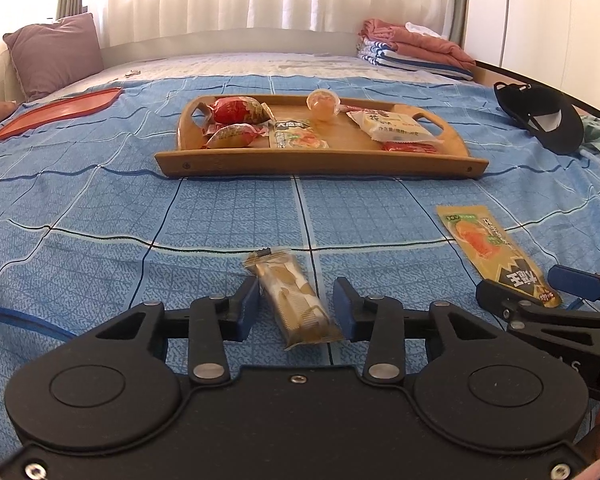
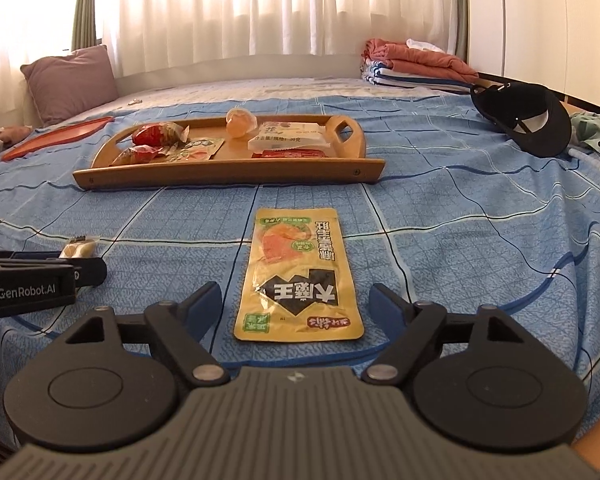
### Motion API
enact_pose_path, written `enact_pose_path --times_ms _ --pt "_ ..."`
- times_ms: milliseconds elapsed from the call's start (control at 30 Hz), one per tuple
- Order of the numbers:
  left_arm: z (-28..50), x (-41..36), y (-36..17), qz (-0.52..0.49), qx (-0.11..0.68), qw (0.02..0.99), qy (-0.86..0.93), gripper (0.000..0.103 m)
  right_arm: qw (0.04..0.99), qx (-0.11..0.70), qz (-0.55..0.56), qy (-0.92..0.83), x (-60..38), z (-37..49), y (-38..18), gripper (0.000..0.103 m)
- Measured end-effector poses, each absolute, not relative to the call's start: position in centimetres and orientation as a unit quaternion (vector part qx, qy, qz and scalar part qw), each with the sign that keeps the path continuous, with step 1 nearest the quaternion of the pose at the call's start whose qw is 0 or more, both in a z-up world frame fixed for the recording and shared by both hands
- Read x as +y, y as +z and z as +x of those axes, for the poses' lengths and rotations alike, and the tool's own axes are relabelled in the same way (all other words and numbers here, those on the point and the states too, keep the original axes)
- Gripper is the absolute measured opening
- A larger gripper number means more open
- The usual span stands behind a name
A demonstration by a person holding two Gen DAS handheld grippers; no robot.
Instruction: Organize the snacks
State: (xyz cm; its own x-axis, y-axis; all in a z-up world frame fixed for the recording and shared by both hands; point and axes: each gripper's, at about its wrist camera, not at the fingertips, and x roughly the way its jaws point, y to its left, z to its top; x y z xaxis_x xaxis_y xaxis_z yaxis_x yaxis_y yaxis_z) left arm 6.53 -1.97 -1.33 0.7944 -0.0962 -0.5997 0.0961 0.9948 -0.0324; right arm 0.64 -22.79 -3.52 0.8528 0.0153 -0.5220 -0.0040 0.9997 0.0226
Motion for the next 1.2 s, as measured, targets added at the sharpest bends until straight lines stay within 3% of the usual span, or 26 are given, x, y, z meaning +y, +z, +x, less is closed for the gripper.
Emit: enact_pose_path --times_ms 133,300,367,700,767,900,1200 --pt "6.5 -2.0 -1.4 -0.002 0.314 0.948 -0.052 0.039 0.966 0.258 -0.003 0.0 -22.3 0.8 -3.7 0.07" --pt "6.5 -1.9 -1.3 -0.003 0.312 0.949 -0.05 0.031 0.968 0.25 -0.009 0.002 -21.7 0.8 -4.0 0.066" --pt "6.4 -1.8 -1.1 -0.006 0.311 0.949 -0.049 0.024 0.969 0.246 -0.006 0.001 -21.7 0.7 -4.0 0.066" --pt "6.3 -1.7 -0.9 -0.011 0.312 0.949 -0.051 0.022 0.972 0.234 -0.016 0.007 -21.4 0.0 -3.5 0.066" --pt "6.3 -1.7 -0.9 -0.009 0.312 0.949 -0.051 0.022 0.971 0.237 -0.017 0.008 -21.4 0.0 -3.5 0.069" --pt "6.4 -1.7 -0.9 -0.008 0.312 0.949 -0.051 0.022 0.973 0.229 -0.028 -0.006 -21.2 0.5 -3.4 0.09" --pt "6.4 -1.8 -0.8 -0.006 0.311 0.949 -0.054 0.022 0.962 0.272 -0.013 -0.008 -21.4 3.5 -3.7 0.09"
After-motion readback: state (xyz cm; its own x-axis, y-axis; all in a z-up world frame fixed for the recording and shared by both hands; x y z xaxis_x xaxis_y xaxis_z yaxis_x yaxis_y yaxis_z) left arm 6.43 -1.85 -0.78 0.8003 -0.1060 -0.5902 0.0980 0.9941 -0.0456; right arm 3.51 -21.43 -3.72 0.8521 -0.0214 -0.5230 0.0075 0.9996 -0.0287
